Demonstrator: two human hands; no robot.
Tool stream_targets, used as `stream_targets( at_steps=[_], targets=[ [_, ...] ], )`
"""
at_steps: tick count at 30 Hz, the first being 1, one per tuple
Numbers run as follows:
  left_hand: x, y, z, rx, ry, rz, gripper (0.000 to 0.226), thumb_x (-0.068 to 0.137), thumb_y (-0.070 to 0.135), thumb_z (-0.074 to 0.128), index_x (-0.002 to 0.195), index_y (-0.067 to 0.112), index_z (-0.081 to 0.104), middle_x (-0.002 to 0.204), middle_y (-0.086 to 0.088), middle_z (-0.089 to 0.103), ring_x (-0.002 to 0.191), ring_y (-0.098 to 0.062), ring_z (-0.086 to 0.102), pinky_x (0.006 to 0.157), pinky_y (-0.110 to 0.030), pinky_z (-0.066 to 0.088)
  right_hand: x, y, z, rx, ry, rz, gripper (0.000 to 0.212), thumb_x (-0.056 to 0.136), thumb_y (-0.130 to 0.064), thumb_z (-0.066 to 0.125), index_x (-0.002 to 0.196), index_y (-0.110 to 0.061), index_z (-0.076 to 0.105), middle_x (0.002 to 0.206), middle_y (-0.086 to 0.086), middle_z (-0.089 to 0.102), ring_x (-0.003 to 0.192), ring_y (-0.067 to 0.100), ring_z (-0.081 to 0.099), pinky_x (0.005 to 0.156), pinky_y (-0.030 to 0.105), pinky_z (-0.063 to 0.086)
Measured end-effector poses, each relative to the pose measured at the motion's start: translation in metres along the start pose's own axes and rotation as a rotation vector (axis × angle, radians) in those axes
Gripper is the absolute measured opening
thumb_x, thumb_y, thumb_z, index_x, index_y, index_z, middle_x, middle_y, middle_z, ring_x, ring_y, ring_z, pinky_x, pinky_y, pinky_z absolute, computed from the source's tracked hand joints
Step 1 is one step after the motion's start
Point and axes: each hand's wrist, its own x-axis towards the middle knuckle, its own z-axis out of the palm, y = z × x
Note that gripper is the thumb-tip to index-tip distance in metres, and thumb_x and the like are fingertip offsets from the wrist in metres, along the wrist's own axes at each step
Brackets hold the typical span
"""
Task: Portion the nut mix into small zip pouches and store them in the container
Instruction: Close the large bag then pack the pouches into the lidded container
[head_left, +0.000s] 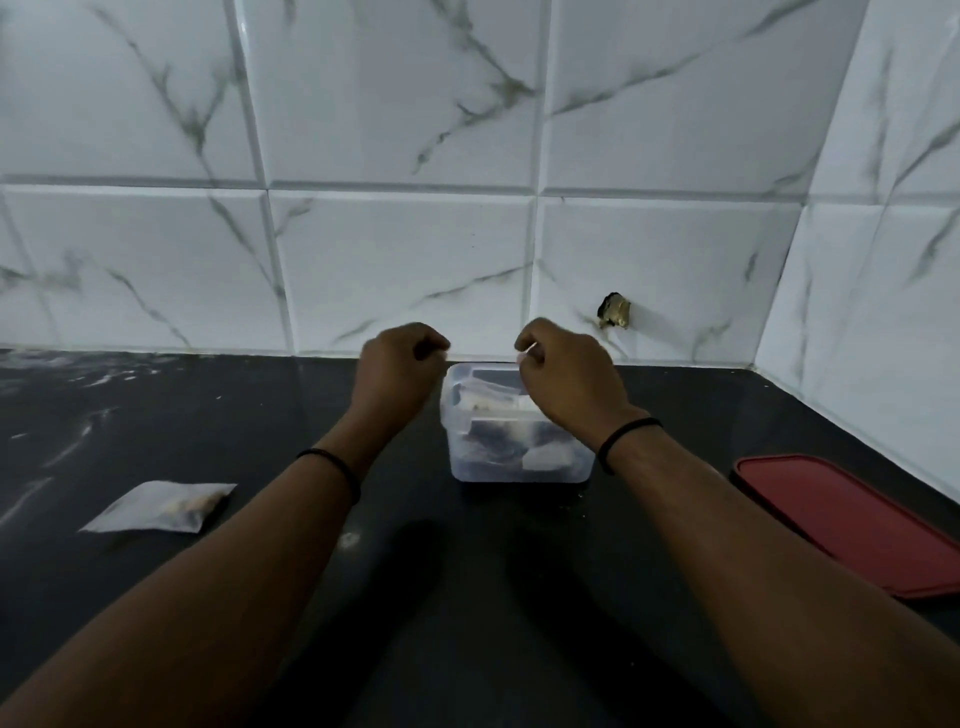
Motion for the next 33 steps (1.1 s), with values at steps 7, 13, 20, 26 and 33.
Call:
stream_targets(
  at_steps=[7, 13, 20, 26, 33],
  targets=[
    [-0.052, -0.093, -0.111, 0.231, 0.247, -0.298, 0.009, 0.086, 0.023, 0.063, 0.089, 0.024, 0.071, 0.087, 0.001, 0.068, 0.081, -0.020, 0.061, 0.070, -0.030, 0.044, -0.044, -0.108, 0.063, 0.396, 0.032, -0.112, 0.005, 0.090, -0.018, 0.061, 0.091, -0.021, 0.065, 0.078, -0.005, 0.068, 0.077, 0.020, 0.066, 0.072, 0.035, 0.053],
    [-0.098, -0.158, -0.173, 0.471, 0.353, -0.554, 0.038, 0.086, 0.034, 0.065, 0.115, 0.010, 0.065, 0.120, -0.018, 0.062, 0.111, -0.038, 0.057, 0.095, -0.047, 0.048, -0.074, -0.180, 0.149, 0.505, -0.310, 0.135, 0.011, 0.090, -0.027, 0.064, 0.087, -0.017, 0.069, 0.089, 0.001, 0.072, 0.089, 0.020, 0.068, 0.079, 0.030, 0.053],
    [-0.095, -0.193, -0.171, 0.560, 0.124, -0.681, 0.056, 0.085, 0.064, 0.050, 0.099, 0.016, 0.075, 0.104, -0.015, 0.070, 0.101, -0.039, 0.063, 0.086, -0.043, 0.053, -0.062, -0.222, 0.192, 0.142, -0.446, 0.165, 0.055, 0.086, -0.064, 0.052, 0.099, -0.014, 0.072, 0.102, 0.006, 0.073, 0.100, 0.029, 0.068, 0.071, 0.031, 0.043],
    [-0.089, -0.196, -0.165, 0.365, 0.160, -0.664, 0.028, 0.087, 0.043, 0.066, 0.105, 0.021, 0.071, 0.110, -0.004, 0.070, 0.106, -0.029, 0.064, 0.093, -0.038, 0.049, -0.055, -0.224, 0.203, 0.082, -0.474, 0.163, 0.058, 0.070, -0.068, 0.056, 0.093, -0.017, 0.071, 0.089, 0.001, 0.073, 0.088, 0.026, 0.070, 0.070, 0.030, 0.048],
    [-0.091, -0.162, -0.157, -0.465, 0.332, -0.484, 0.006, 0.083, 0.009, 0.078, 0.081, 0.012, 0.073, 0.078, -0.008, 0.073, 0.070, -0.017, 0.068, 0.068, -0.033, 0.057, -0.059, -0.205, 0.189, 0.502, -0.222, 0.117, 0.037, 0.081, -0.042, 0.073, 0.112, -0.026, 0.062, 0.112, -0.003, 0.061, 0.102, 0.017, 0.058, 0.087, 0.034, 0.050]
  ],
)
